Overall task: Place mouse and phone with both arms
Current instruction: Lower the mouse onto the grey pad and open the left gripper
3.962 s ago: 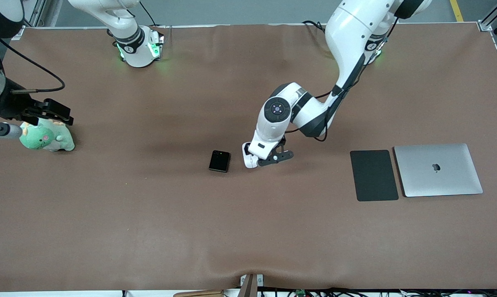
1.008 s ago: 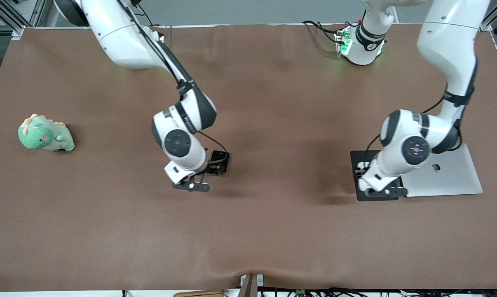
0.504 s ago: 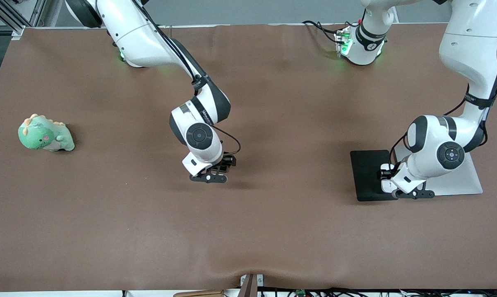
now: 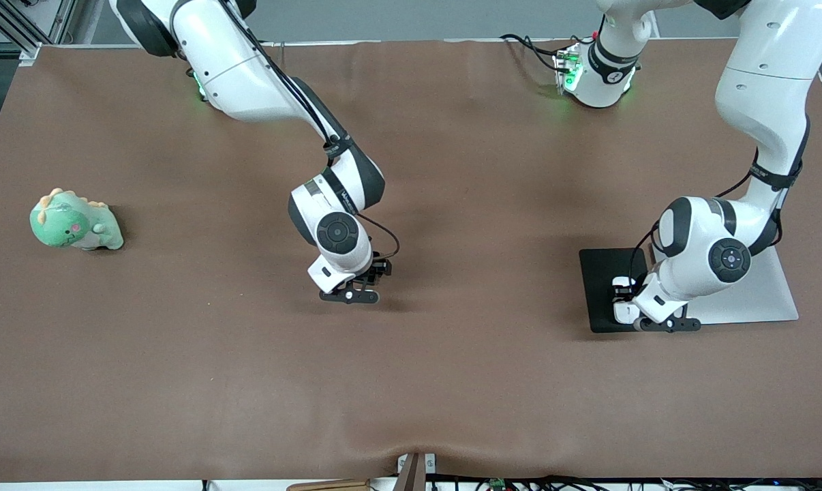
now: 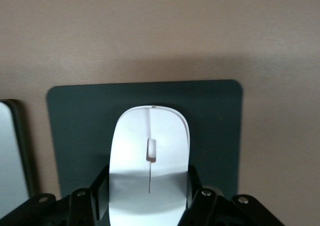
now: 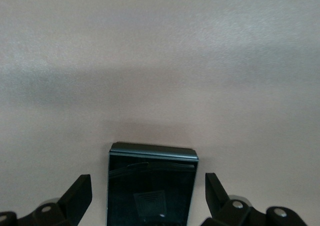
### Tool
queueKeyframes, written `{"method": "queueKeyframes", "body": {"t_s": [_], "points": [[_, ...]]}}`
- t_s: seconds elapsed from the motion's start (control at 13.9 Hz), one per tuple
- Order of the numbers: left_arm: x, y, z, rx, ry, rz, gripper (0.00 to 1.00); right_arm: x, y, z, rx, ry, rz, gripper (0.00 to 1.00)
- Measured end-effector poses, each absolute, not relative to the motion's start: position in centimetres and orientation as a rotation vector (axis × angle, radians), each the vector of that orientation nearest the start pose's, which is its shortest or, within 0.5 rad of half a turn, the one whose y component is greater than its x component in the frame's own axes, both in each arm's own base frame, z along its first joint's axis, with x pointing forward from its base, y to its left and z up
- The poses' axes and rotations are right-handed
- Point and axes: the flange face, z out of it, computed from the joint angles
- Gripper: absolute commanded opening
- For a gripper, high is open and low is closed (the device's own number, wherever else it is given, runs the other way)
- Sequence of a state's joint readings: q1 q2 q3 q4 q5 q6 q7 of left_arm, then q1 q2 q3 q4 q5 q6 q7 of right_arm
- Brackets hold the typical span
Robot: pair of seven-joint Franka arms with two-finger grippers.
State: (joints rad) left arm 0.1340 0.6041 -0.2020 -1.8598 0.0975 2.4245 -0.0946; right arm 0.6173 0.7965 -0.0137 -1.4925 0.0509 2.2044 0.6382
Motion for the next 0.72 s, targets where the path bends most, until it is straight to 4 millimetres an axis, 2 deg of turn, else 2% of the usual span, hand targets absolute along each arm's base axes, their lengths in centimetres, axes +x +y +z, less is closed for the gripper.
{"method": "queueKeyframes", "body": {"t_s": [0.07,0.14,0.22,0.29,0.5,0.58,0.65,0.72], "points": [[63.6,-3.8,19.5,-3.193,0.025,0.048,0.53,57.8,40.4,18.5,-3.161,0.097,0.133,1.00],[63.6,-3.9,19.3,-3.194,0.026,0.053,0.62,57.7,40.4,18.1,-3.161,0.096,0.131,1.00],[63.5,-3.9,19.1,-3.194,0.025,0.060,0.75,57.7,40.3,17.8,-3.163,0.097,0.135,1.00],[63.3,-3.8,18.8,-3.194,0.023,0.068,1.00,57.6,40.3,17.5,-3.165,0.098,0.139,1.00],[63.2,-3.6,18.7,-3.194,0.007,0.074,1.00,57.5,40.1,17.1,-3.169,0.098,0.148,1.00],[63.4,-3.6,19.0,-3.194,0.006,0.063,1.00,57.5,40.1,17.0,-3.169,0.099,0.147,0.58],[63.7,-3.6,19.8,-3.194,0.006,0.039,1.00,57.6,40.1,17.0,-3.168,0.100,0.141,0.30],[64.1,-3.6,21.1,-3.191,0.006,0.009,1.00,57.7,40.1,17.1,-3.163,0.104,0.132,0.20]]}}
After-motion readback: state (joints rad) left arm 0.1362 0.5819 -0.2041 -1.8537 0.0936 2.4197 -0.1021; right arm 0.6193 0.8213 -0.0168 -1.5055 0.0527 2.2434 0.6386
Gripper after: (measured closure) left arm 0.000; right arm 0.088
